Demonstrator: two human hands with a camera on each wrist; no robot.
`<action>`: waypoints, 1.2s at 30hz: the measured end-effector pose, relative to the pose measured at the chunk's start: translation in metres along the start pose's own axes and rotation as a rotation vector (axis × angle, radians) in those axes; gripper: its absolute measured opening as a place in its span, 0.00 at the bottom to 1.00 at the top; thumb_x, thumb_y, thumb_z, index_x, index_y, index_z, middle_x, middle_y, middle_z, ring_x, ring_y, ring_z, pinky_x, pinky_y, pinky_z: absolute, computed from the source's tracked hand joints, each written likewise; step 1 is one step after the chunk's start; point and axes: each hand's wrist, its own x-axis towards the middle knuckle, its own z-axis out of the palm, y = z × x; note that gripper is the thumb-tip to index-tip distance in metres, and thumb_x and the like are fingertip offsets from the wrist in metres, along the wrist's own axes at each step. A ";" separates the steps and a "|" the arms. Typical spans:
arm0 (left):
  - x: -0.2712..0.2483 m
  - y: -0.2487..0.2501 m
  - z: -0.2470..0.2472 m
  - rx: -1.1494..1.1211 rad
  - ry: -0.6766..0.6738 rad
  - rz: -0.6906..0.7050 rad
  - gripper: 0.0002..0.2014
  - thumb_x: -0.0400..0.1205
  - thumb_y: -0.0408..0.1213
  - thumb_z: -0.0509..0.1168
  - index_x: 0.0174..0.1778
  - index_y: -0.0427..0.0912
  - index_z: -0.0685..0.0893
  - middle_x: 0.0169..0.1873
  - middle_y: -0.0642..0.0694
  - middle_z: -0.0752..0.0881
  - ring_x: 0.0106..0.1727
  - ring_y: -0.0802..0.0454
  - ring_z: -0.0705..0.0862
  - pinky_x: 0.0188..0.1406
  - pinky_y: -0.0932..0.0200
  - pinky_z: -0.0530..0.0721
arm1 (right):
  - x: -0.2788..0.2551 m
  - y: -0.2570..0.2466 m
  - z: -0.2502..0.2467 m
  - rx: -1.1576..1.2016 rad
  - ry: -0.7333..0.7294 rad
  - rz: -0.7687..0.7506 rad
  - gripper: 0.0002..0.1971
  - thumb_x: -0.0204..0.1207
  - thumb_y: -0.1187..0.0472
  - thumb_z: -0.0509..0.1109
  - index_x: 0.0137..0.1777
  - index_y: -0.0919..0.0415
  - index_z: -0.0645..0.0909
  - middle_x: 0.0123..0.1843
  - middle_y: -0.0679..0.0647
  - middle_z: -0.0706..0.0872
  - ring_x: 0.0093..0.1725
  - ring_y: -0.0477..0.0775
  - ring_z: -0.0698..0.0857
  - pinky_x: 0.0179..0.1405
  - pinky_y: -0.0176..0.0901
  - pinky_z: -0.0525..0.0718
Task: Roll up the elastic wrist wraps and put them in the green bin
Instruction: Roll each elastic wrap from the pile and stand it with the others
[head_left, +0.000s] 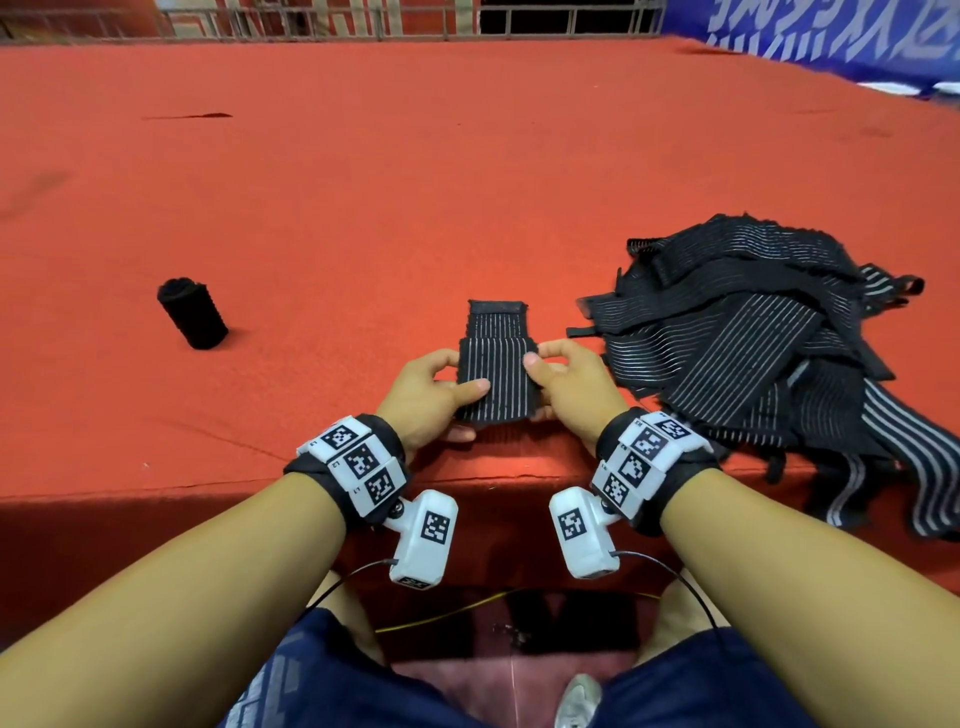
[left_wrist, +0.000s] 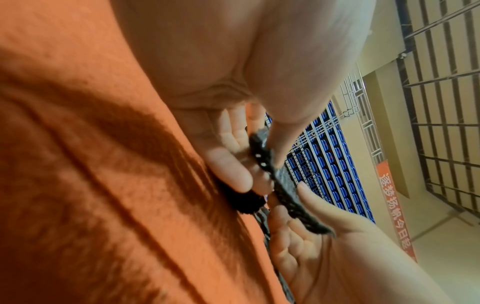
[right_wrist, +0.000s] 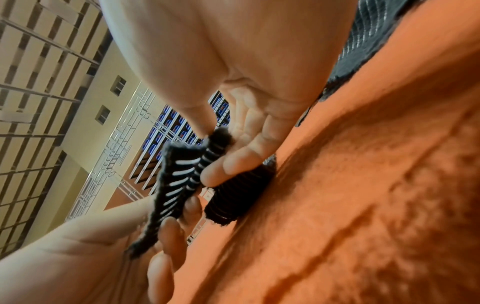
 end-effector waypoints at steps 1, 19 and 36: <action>0.001 -0.001 -0.001 -0.006 0.005 0.006 0.05 0.86 0.31 0.69 0.54 0.44 0.81 0.36 0.45 0.91 0.33 0.53 0.91 0.24 0.60 0.88 | -0.001 -0.001 0.001 0.033 0.010 0.014 0.04 0.88 0.61 0.64 0.58 0.61 0.77 0.43 0.60 0.87 0.30 0.53 0.85 0.26 0.43 0.84; 0.003 -0.001 -0.001 0.031 0.035 0.066 0.12 0.86 0.33 0.69 0.36 0.34 0.82 0.22 0.53 0.81 0.25 0.60 0.79 0.27 0.65 0.78 | -0.010 -0.007 -0.004 0.236 -0.163 0.064 0.15 0.77 0.79 0.70 0.54 0.60 0.88 0.41 0.49 0.90 0.38 0.44 0.88 0.30 0.35 0.85; 0.009 -0.005 -0.002 0.071 0.231 0.076 0.08 0.87 0.33 0.68 0.41 0.40 0.83 0.36 0.42 0.89 0.34 0.49 0.87 0.35 0.55 0.89 | -0.018 -0.011 -0.004 0.186 -0.175 -0.002 0.48 0.65 0.91 0.65 0.77 0.47 0.67 0.59 0.59 0.82 0.47 0.59 0.88 0.44 0.54 0.88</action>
